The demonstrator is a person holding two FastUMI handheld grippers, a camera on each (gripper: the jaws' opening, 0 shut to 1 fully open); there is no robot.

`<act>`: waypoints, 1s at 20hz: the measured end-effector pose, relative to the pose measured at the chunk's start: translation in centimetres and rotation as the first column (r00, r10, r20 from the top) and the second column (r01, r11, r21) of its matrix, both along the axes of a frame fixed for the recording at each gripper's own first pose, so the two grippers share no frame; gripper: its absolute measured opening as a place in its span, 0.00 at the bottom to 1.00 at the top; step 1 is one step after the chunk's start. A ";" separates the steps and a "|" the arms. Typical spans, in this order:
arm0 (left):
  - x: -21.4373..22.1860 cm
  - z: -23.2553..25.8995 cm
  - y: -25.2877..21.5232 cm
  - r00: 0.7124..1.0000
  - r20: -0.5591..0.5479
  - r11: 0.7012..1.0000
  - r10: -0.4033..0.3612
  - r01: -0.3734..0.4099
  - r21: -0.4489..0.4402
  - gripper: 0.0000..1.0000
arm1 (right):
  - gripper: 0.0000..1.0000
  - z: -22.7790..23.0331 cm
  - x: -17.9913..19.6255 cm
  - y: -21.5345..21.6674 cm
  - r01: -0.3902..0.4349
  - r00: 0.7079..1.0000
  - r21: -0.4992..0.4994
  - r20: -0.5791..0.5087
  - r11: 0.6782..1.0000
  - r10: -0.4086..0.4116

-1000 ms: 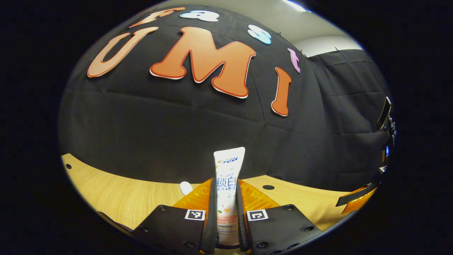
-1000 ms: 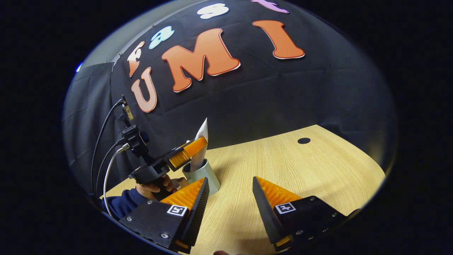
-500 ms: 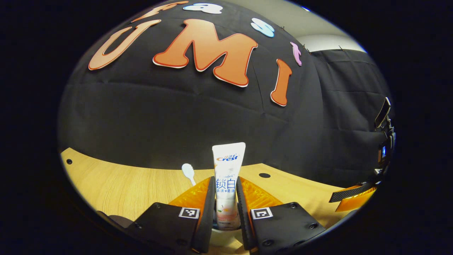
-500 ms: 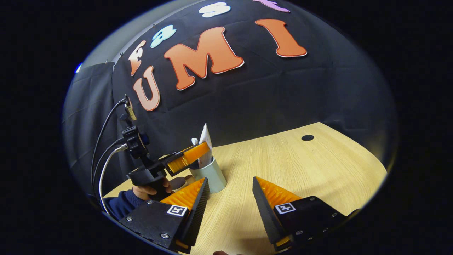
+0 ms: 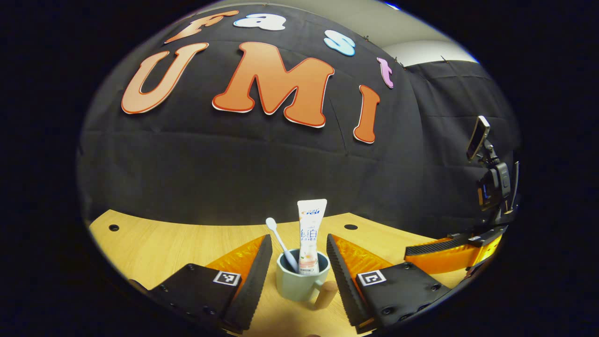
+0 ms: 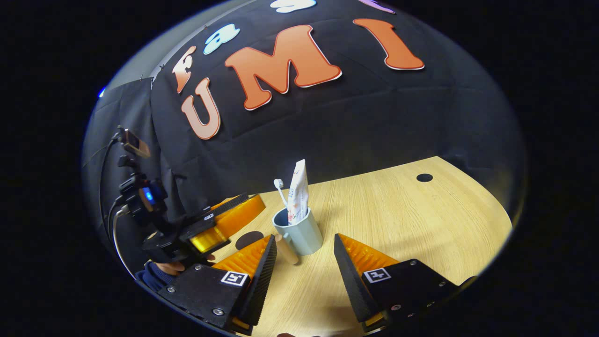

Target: Put the toothbrush and toothpaste on the desktop into the cup, then pick up the cup and place it on the coaster on the desktop.

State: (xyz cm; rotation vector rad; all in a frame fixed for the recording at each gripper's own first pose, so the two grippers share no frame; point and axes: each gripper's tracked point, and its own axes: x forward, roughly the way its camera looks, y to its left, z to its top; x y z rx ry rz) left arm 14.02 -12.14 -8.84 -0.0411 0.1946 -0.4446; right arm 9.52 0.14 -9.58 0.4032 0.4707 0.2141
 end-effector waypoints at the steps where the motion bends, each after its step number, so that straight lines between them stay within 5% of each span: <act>1: -0.9 0.1 1.0 1.000 0.000 0.999 0.019 -0.019 0.038 0.86 | 0.75 0.5 0.2 0.6 -0.012 1.000 0.011 -0.007 1.000 0.012; 3: -2.3 1.1 3.8 0.997 0.023 0.992 0.076 -0.078 0.101 0.94 | 0.75 1.4 0.8 1.6 -0.021 0.999 0.029 -0.027 0.999 0.022; 10: -8.5 3.5 11.3 0.974 0.070 0.963 0.215 -0.223 0.153 0.98 | 0.75 1.6 3.9 3.6 -0.035 0.986 -0.039 -0.167 0.999 0.028; 20: -15.7 3.7 19.1 0.930 0.118 0.913 0.349 -0.366 0.178 0.98 | 0.75 -1.6 6.3 6.6 -0.125 0.901 -0.177 -0.432 0.976 0.037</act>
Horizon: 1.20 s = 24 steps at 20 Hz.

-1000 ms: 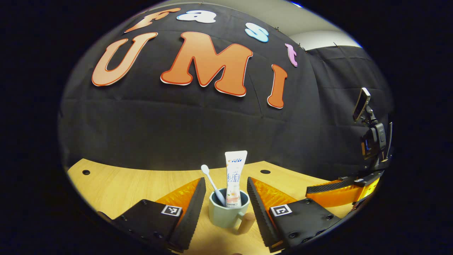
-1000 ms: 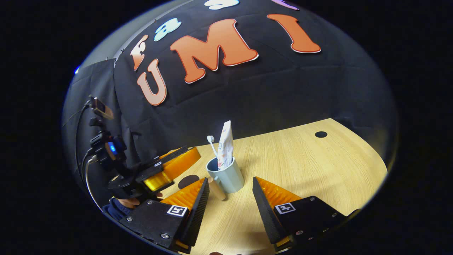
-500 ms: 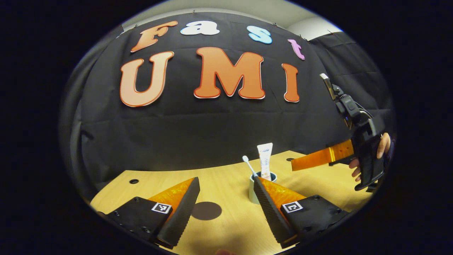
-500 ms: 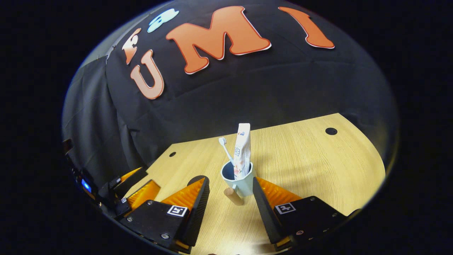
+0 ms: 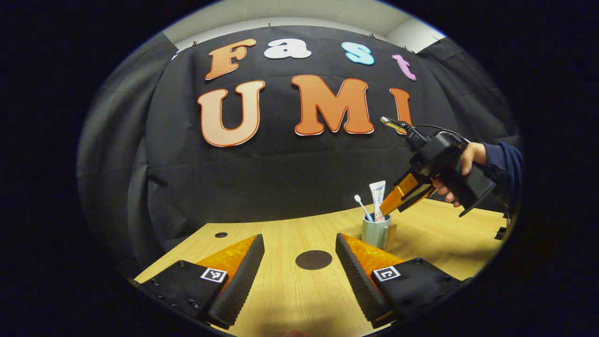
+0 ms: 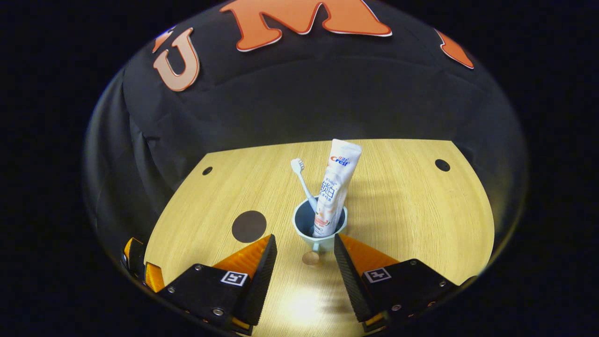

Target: Put the toothbrush and toothpaste on the desktop into the cup, then pick up the cup and place it on the coaster on the desktop.

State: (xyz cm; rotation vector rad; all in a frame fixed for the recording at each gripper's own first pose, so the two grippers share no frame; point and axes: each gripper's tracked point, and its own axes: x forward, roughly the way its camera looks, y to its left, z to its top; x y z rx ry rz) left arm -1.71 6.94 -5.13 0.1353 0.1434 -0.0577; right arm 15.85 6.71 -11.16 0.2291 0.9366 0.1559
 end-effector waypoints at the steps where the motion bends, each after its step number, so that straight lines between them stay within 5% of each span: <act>1: -0.4 0.0 0.7 1.000 0.000 1.000 0.015 -0.015 -0.003 0.98 | 0.75 -0.4 0.0 0.0 -0.002 1.000 -0.024 -0.027 1.000 0.002; 5: -1.4 -1.2 3.0 0.998 -0.015 0.997 0.057 -0.058 -0.057 0.97 | 0.75 -3.7 -0.3 0.3 0.001 0.989 -0.098 -0.150 0.995 -0.016; 6: -1.4 -1.3 3.2 0.997 -0.022 0.995 0.070 -0.071 -0.066 0.97 | 0.65 -4.4 -0.5 0.5 0.006 0.984 -0.109 -0.179 0.994 -0.026; 8: -1.7 -1.9 4.0 0.996 -0.032 0.993 0.084 -0.087 -0.082 0.97 | 0.75 -6.2 -0.6 0.8 0.016 0.972 -0.118 -0.233 0.993 -0.043; 9: -2.1 -2.5 4.4 0.996 -0.037 0.992 0.087 -0.090 -0.091 0.97 | 0.66 -7.1 -0.7 0.8 0.017 0.964 -0.124 -0.260 0.992 -0.049; 10: -2.3 -2.7 4.5 0.995 -0.041 0.991 0.088 -0.092 -0.097 0.97 | 0.72 -8.0 -0.9 0.8 0.017 0.956 -0.131 -0.288 0.991 -0.054; 13: -2.9 -3.3 4.8 0.994 -0.053 0.989 0.097 -0.103 -0.106 0.97 | 0.67 -9.5 -1.0 0.7 0.022 0.940 -0.145 -0.335 0.989 -0.070; 17: -3.2 -4.0 4.9 0.993 -0.063 0.987 0.101 -0.108 -0.115 0.97 | 0.55 -10.3 -0.8 0.1 0.059 0.933 -0.157 -0.342 0.986 -0.110; 18: -3.2 -4.1 4.9 0.993 -0.066 0.987 0.102 -0.109 -0.118 0.97 | 0.37 -10.4 -0.8 -0.1 0.066 0.936 -0.171 -0.332 0.983 -0.120; 20: -3.4 -4.5 5.0 0.992 -0.071 0.987 0.100 -0.108 -0.121 0.97 | 0.22 -10.0 -0.5 -0.4 0.079 0.936 -0.208 -0.320 0.975 -0.144; 21: -3.2 -4.7 5.1 0.992 -0.069 0.988 0.102 -0.109 -0.111 0.98 | 0.27 -9.9 -0.4 -0.3 0.071 0.939 -0.214 -0.315 0.974 -0.138; 24: -3.2 -4.6 5.1 0.992 -0.066 0.989 0.111 -0.117 -0.095 0.98 | 0.20 -9.9 -0.4 -0.4 0.032 0.949 -0.224 -0.299 0.974 -0.100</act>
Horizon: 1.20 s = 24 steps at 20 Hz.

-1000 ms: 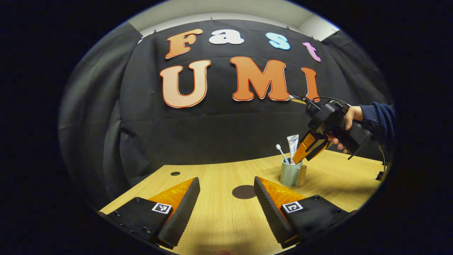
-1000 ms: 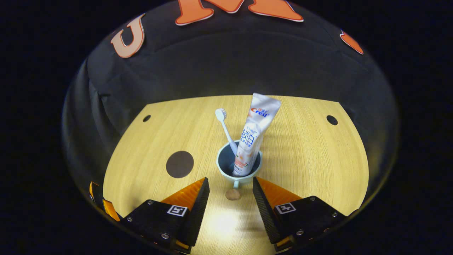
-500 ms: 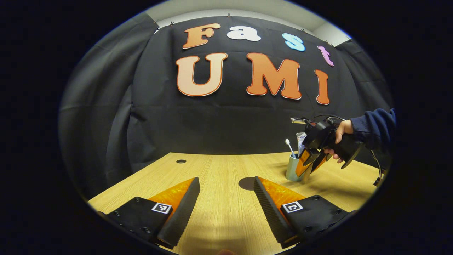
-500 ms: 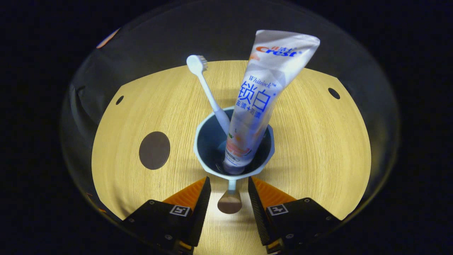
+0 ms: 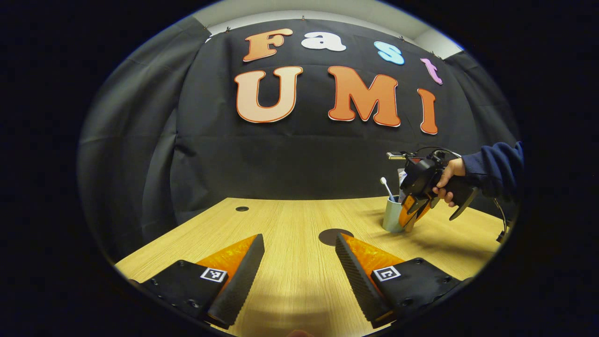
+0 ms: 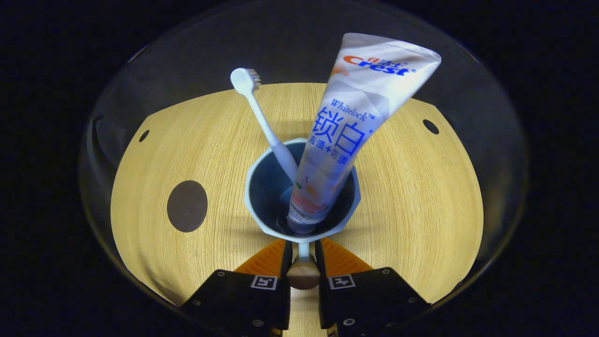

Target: Put the toothbrush and toothpaste on the desktop into the cup, then pick up the cup and place it on the coaster on the desktop.

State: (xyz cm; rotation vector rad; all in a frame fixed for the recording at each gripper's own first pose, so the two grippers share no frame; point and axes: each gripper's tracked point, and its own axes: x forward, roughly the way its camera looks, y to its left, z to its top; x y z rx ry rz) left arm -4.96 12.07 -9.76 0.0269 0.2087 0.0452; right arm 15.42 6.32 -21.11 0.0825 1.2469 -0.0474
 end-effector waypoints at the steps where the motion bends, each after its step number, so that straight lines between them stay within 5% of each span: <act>1: 0.0 0.0 -0.2 1.000 0.000 1.000 -0.002 0.002 -0.004 0.97 | 0.25 0.1 0.1 0.1 -0.013 1.000 0.011 0.004 1.000 0.012; 10: 0.1 -0.2 -0.9 1.000 -0.006 1.000 -0.003 0.003 -0.002 0.97 | 0.25 0.9 0.5 -0.4 -0.172 0.979 0.054 0.118 0.984 0.164; 24: -0.8 -1.6 -1.1 1.000 -0.030 1.000 -0.004 0.004 0.007 0.97 | 0.25 1.5 1.1 -1.4 -0.368 0.924 0.057 0.129 0.928 0.359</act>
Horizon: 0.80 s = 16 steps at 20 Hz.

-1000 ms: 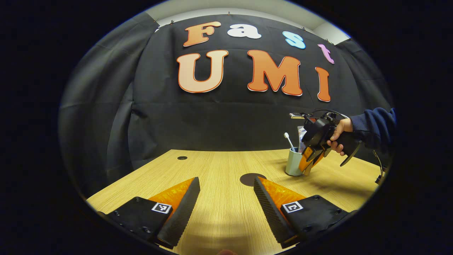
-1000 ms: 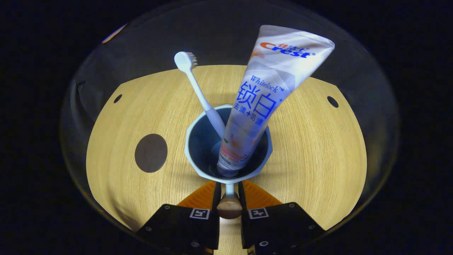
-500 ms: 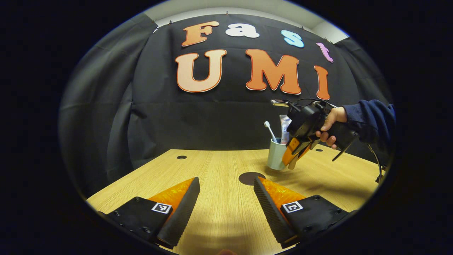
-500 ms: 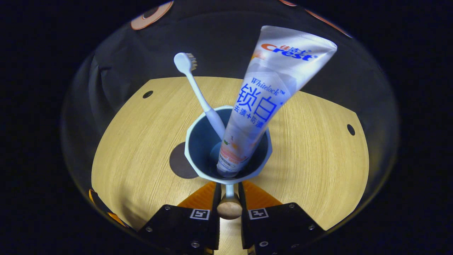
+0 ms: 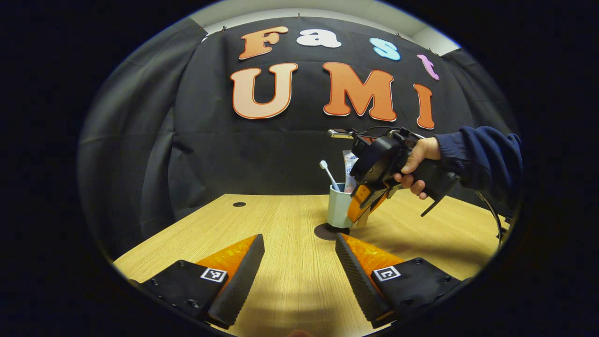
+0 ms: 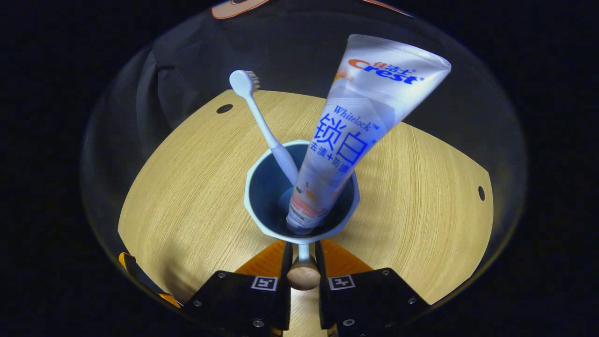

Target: Put the toothbrush and toothpaste on the desktop into the cup, then pick up the cup and place it on the coaster on the desktop.

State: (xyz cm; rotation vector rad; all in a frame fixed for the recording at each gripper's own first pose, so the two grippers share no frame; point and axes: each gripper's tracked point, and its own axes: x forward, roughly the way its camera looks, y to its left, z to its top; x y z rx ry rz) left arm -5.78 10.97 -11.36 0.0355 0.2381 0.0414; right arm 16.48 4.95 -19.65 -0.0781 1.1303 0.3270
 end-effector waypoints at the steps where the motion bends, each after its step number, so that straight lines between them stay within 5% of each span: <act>1: -0.1 -0.2 0.2 1.000 -0.003 1.000 0.003 -0.003 -0.001 0.97 | 0.25 0.0 0.0 -0.1 -0.005 1.000 -0.001 -0.007 1.000 0.005; 10: -0.3 -1.9 1.5 0.999 -0.039 0.999 0.030 -0.031 -0.026 0.98 | 0.30 0.3 -0.1 -0.4 -0.045 0.998 -0.020 -0.034 0.999 0.044; 13: -0.1 -2.2 1.3 0.998 -0.050 0.999 0.027 -0.029 -0.031 0.98 | 0.25 0.3 -0.3 -0.3 -0.032 0.998 -0.001 -0.049 0.999 0.032; 16: 0.1 -2.5 1.2 0.998 -0.059 0.999 0.017 -0.018 -0.026 0.98 | 0.36 0.8 -1.1 -0.6 -0.044 0.999 0.003 -0.030 0.999 0.044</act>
